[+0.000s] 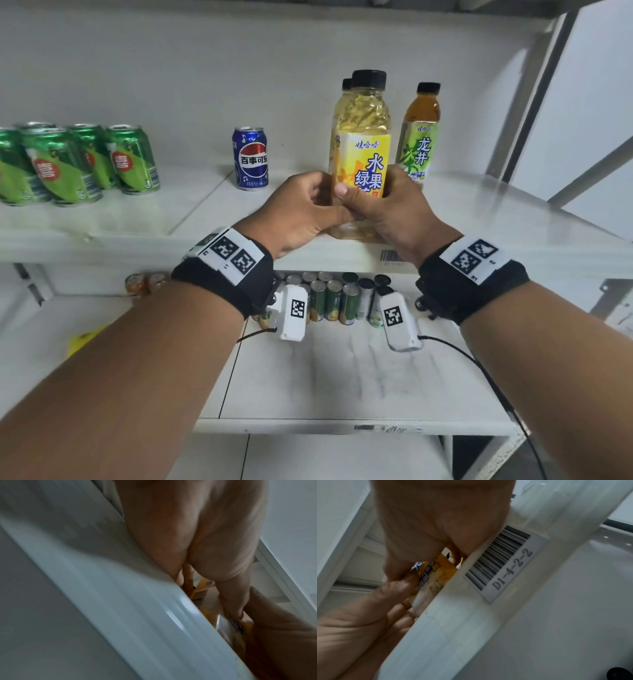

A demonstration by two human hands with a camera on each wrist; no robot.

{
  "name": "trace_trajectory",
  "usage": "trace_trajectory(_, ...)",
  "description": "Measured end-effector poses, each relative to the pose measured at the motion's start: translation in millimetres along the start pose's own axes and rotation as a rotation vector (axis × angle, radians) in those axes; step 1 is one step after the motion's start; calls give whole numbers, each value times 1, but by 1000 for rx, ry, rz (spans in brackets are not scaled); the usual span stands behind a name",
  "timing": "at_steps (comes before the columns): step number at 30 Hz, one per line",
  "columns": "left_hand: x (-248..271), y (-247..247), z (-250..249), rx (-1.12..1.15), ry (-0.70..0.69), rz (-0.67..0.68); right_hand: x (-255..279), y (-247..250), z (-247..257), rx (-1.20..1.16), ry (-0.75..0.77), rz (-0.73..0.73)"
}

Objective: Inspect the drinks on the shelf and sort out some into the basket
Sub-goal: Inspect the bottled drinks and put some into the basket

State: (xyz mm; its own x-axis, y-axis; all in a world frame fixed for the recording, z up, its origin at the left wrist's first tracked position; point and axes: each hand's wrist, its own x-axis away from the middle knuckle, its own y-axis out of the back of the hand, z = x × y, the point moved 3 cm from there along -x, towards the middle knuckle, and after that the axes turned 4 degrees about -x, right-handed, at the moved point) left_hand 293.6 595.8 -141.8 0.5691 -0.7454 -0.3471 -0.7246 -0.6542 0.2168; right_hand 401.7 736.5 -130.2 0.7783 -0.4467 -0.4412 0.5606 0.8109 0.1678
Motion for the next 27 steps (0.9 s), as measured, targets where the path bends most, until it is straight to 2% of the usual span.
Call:
trace_trajectory(6,5,-7,-7,-1,39,28,-4,3,-9,-46,-11,2)
trace_trajectory(10,5,-11,-10,0,51,-12,-11,6,-13,-147,-49,2)
trace_trajectory(17,8,-9,-9,-19,41,-37,-9,5,-10,-163,-21,115)
trace_trajectory(23,7,-14,-7,81,49,-27,-2,11,-6,-272,-54,209)
trace_trajectory(27,6,-17,-9,80,44,-31,-1,13,-5,-370,-97,147)
